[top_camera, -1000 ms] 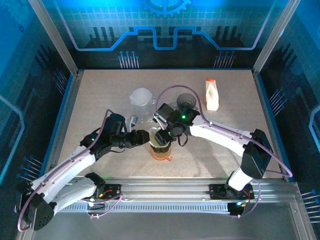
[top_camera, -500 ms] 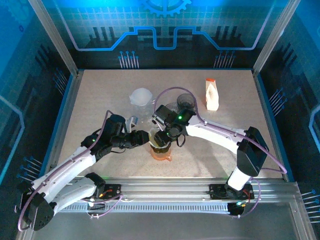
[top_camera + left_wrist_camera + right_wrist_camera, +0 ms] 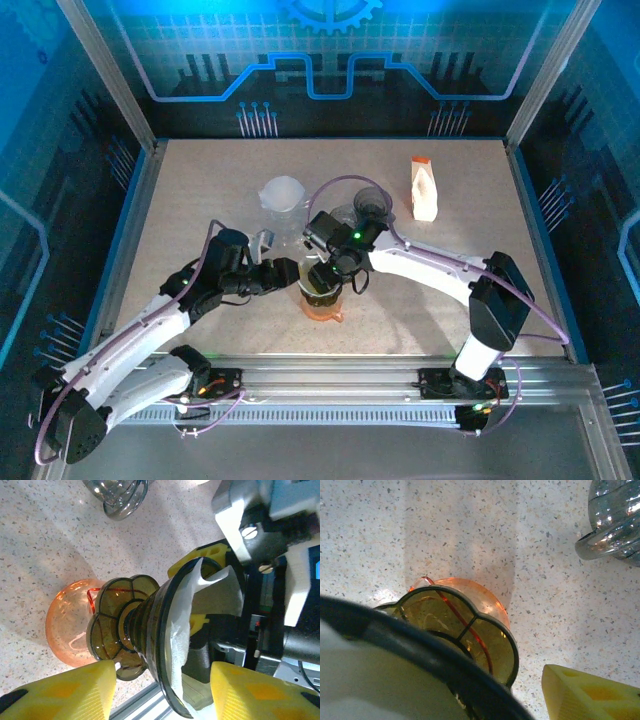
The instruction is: Place the coffee filter in the dripper
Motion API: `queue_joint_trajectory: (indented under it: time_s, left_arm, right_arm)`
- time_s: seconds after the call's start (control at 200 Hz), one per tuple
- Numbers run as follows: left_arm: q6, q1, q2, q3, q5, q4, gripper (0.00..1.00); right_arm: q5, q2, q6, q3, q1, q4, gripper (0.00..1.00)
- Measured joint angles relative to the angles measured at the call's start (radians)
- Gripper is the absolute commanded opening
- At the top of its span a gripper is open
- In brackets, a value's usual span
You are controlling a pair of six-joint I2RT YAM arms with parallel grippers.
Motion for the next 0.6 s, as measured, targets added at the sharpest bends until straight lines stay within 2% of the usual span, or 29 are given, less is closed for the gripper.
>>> queue_joint_trajectory:
  time_s: [0.205,0.6]
  left_arm:
    - [0.000,0.000,0.013,0.000,0.000,0.014,0.45]
    - [0.001,0.000,0.034,-0.011,0.000,0.017,0.40]
  right_arm:
    - [0.014,0.005,0.000,0.000,0.001,0.000,0.63]
    - [0.017,0.007,0.000,0.000,0.002,0.000,0.63]
